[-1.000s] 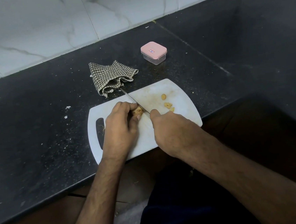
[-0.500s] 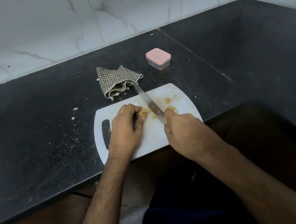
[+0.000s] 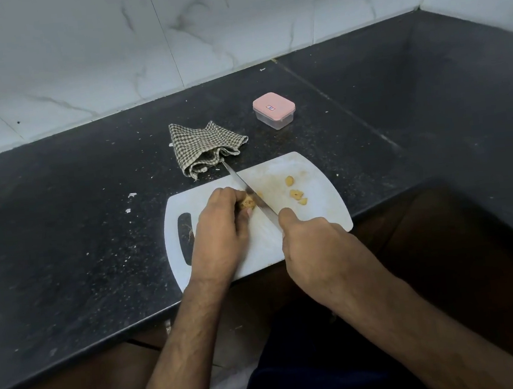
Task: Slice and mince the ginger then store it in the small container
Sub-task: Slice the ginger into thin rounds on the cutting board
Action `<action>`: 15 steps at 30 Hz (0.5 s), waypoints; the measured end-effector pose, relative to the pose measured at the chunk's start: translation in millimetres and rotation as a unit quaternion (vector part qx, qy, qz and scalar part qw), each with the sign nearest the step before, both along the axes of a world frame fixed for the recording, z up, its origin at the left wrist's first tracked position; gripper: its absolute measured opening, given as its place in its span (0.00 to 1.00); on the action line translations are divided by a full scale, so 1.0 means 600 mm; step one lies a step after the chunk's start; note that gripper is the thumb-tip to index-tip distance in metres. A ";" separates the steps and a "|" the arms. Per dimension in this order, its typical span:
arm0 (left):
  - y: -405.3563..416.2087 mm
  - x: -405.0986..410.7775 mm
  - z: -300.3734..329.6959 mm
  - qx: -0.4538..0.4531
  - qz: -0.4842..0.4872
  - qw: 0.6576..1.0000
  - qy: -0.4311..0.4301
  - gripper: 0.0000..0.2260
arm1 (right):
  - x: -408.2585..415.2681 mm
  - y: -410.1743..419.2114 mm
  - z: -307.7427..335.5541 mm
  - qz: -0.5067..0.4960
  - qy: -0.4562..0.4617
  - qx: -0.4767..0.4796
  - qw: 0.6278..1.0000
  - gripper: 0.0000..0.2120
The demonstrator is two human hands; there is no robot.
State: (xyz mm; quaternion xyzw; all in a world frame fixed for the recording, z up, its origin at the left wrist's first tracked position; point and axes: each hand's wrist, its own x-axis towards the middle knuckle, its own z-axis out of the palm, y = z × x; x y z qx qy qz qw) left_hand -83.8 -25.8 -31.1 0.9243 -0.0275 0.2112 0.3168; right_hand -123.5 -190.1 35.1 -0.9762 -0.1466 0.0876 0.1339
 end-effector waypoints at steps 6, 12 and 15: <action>0.002 0.002 -0.001 -0.011 -0.007 1.000 -0.006 0.04 | 0.005 -0.001 0.008 0.008 0.030 0.001 1.000 0.15; 0.009 0.007 -0.002 -0.051 -0.018 0.999 0.002 0.05 | 0.039 0.003 0.013 0.026 0.036 0.009 0.999 0.09; 0.007 0.005 -0.003 -0.055 -0.008 0.998 0.006 0.05 | 0.052 0.012 0.011 0.020 0.033 -0.008 0.999 0.10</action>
